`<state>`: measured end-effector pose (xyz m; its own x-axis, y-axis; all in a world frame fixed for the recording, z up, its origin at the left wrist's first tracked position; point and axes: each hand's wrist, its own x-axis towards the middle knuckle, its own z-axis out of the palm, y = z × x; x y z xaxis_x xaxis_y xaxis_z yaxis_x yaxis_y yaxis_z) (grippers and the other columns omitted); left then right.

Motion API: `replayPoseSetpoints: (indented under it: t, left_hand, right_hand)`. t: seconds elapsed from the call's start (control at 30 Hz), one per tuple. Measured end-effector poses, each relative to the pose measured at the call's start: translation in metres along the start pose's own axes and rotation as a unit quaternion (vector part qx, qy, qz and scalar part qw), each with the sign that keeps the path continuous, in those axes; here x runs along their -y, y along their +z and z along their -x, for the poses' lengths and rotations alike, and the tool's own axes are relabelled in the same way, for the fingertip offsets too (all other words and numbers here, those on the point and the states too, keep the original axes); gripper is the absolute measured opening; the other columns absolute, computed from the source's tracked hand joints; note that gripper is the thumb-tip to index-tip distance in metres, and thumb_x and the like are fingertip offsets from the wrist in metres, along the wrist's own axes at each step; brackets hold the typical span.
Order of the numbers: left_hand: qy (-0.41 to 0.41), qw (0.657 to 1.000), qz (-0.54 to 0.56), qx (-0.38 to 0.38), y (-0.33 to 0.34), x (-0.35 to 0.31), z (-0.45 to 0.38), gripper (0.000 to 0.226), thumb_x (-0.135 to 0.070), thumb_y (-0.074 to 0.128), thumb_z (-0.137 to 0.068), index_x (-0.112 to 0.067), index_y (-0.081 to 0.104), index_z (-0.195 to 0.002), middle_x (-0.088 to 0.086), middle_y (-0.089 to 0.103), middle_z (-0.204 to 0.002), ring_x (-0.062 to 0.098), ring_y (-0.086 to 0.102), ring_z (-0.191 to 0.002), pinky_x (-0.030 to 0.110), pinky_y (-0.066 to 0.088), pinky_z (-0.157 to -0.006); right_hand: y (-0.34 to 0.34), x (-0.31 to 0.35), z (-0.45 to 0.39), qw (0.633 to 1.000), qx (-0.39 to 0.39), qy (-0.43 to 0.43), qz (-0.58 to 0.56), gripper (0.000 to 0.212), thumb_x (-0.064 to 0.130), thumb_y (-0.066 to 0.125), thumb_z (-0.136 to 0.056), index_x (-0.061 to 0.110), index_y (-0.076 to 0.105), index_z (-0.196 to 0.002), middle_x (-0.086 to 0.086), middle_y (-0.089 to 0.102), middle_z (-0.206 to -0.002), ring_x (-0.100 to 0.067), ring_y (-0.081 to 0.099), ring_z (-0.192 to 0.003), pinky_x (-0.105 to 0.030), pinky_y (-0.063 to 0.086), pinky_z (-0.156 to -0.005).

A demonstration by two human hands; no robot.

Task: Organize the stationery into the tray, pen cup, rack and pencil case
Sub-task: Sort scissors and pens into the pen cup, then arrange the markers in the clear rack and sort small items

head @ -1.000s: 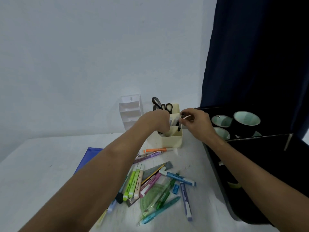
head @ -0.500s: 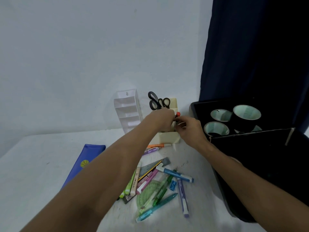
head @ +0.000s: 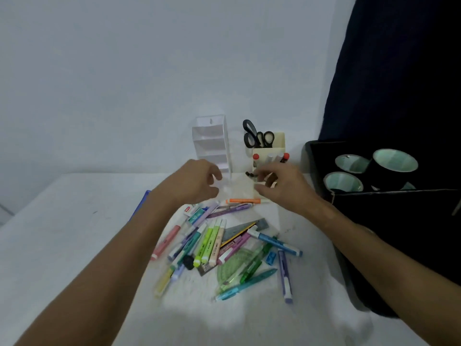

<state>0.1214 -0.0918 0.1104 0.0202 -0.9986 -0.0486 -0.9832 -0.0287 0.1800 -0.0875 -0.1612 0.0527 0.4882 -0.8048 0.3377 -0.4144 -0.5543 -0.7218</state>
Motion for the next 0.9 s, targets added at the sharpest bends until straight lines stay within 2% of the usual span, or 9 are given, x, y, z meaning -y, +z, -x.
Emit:
replayPoseSetpoints:
  t: [0.1,0.2,0.33,0.4,0.5,0.67,0.73,0.8,0.9]
  left_hand:
    - [-0.057,0.998,0.006,0.038,0.013,0.034,0.031,0.033,-0.024,0.067,-0.083,-0.019,0.064,-0.116,-0.003,0.065,-0.103,0.011,0.054,-0.082,0.019,0.039,-0.076]
    - [-0.101,0.993,0.010,0.054,0.027,0.064,0.054,0.034,-0.020,0.066,-0.084,-0.018,0.063,-0.118,-0.003,0.062,-0.100,0.011,0.053,-0.084,0.019,0.037,-0.076]
    - [-0.144,0.984,-0.015,0.101,0.050,0.099,0.073,0.036,-0.020,0.060,-0.088,-0.018,0.058,-0.124,0.001,0.058,-0.122,0.017,0.054,-0.100,0.020,0.035,-0.079]
    - [-0.160,0.980,-0.016,0.117,0.062,0.112,0.079,0.036,-0.026,0.062,-0.086,-0.020,0.059,-0.121,0.001,0.058,-0.121,0.016,0.050,-0.092,0.022,0.036,-0.077]
    - [-0.171,0.975,0.001,0.141,0.075,0.124,0.087,0.037,-0.030,0.064,-0.084,-0.017,0.060,-0.118,0.004,0.062,-0.115,0.015,0.051,-0.086,0.024,0.039,-0.073]
    - [-0.155,0.981,0.021,0.114,0.095,0.135,0.099,0.043,-0.041,0.067,-0.080,-0.020,0.060,-0.117,-0.002,0.057,-0.101,0.014,0.052,-0.088,0.024,0.043,-0.075]
    - [-0.147,0.984,0.024,0.096,0.102,0.138,0.101,0.037,-0.038,0.067,-0.080,-0.019,0.063,-0.112,0.000,0.063,-0.103,0.016,0.055,-0.087,0.028,0.048,-0.076]
    - [-0.143,0.986,0.029,0.084,0.106,0.137,0.102,0.025,-0.032,0.065,-0.081,-0.015,0.067,-0.100,0.004,0.067,-0.095,0.018,0.059,-0.083,0.033,0.053,-0.074]
    - [-0.143,0.986,0.044,0.072,0.107,0.139,0.104,0.017,-0.023,0.055,-0.080,-0.013,0.067,-0.084,0.005,0.064,-0.080,0.022,0.062,-0.074,0.035,0.055,-0.067]
  right_hand:
    - [0.020,0.022,0.007,0.989,0.134,-0.047,0.032,0.023,0.020,0.075,-0.079,0.014,0.070,-0.101,0.004,0.067,-0.091,-0.008,0.060,-0.069,-0.007,0.045,-0.061]
    - [0.047,0.035,0.007,0.977,0.188,-0.084,0.061,0.020,0.018,0.071,-0.083,0.011,0.072,-0.102,-0.001,0.069,-0.097,0.000,0.053,-0.064,-0.001,0.040,-0.061]
    - [0.084,0.041,-0.004,0.968,0.215,-0.071,0.110,0.023,0.013,0.065,-0.087,0.008,0.070,-0.109,-0.007,0.068,-0.111,-0.008,0.055,-0.082,-0.003,0.035,-0.068]
    - [0.100,0.039,-0.010,0.965,0.217,-0.059,0.134,0.025,0.013,0.062,-0.089,0.009,0.069,-0.112,-0.009,0.065,-0.118,-0.018,0.060,-0.100,-0.015,0.041,-0.083]
    - [0.121,0.032,-0.020,0.950,0.243,-0.035,0.191,0.031,0.012,0.058,-0.091,0.011,0.063,-0.121,-0.010,0.058,-0.126,-0.026,0.053,-0.117,-0.037,0.044,-0.099]
    - [0.139,0.019,-0.028,0.888,0.266,-0.081,0.366,0.047,0.006,0.052,-0.090,0.021,0.047,-0.134,-0.004,0.049,-0.131,-0.030,0.044,-0.116,-0.040,0.043,-0.092]
    - [0.142,0.022,-0.025,0.868,0.258,-0.095,0.414,0.046,0.007,0.051,-0.090,0.021,0.048,-0.134,-0.004,0.050,-0.130,-0.030,0.044,-0.114,-0.040,0.040,-0.089]
    - [0.143,0.023,-0.022,0.852,0.247,-0.115,0.448,0.042,0.013,0.055,-0.089,0.020,0.052,-0.130,-0.006,0.054,-0.126,-0.029,0.044,-0.114,-0.039,0.038,-0.089]
    - [0.145,0.018,-0.021,0.851,0.236,-0.113,0.456,0.034,0.015,0.056,-0.089,0.020,0.058,-0.123,-0.007,0.056,-0.118,-0.029,0.047,-0.111,-0.038,0.038,-0.088]
